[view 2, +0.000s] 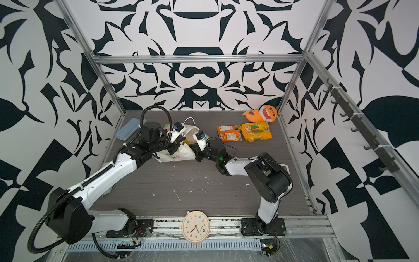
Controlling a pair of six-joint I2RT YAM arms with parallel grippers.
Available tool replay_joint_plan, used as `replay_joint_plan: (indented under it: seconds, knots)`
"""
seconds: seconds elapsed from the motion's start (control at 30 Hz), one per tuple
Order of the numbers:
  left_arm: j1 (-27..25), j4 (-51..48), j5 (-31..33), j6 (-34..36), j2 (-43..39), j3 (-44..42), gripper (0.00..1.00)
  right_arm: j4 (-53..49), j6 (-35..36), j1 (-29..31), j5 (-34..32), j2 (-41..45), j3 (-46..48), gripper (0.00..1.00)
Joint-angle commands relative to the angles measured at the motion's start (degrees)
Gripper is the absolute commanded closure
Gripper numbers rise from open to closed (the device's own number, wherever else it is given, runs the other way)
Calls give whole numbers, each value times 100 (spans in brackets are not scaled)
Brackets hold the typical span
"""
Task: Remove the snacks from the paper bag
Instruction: 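Lower the right gripper into the bag opening over the yellow packets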
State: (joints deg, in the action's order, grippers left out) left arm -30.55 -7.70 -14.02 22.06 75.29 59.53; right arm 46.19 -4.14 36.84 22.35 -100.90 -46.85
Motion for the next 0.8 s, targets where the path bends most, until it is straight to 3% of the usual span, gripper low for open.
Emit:
replay_joint_plan:
  seconds: [0.0, 0.1, 0.2, 0.37, 0.53, 0.67, 0.77]
  knots:
    - [-22, 134, -434, 240, -181, 287, 100, -664, 715, -100, 442, 290, -301, 100]
    - [-22, 69, -455, 364, -484, 217, 100, -1768, 1370, -107, 564, 429, -606, 100]
    - [-22, 78, -444, 437, -658, 107, 100, -2637, 1930, -98, 253, 516, -814, 100]
    - [-17, 194, -549, 435, -791, -69, 100, -2367, 2370, -106, -707, 605, -538, 100]
    - [-22, 248, -647, 479, -853, -168, 100, -2063, 2339, -104, -1006, 320, -604, 100]
    - [-22, 302, -635, 509, -897, -219, 100, -1645, 2127, -95, -1445, 169, -579, 85]
    - [-22, 251, -637, 533, -856, -184, 100, -1269, 1799, -60, -1887, 207, -528, 66]
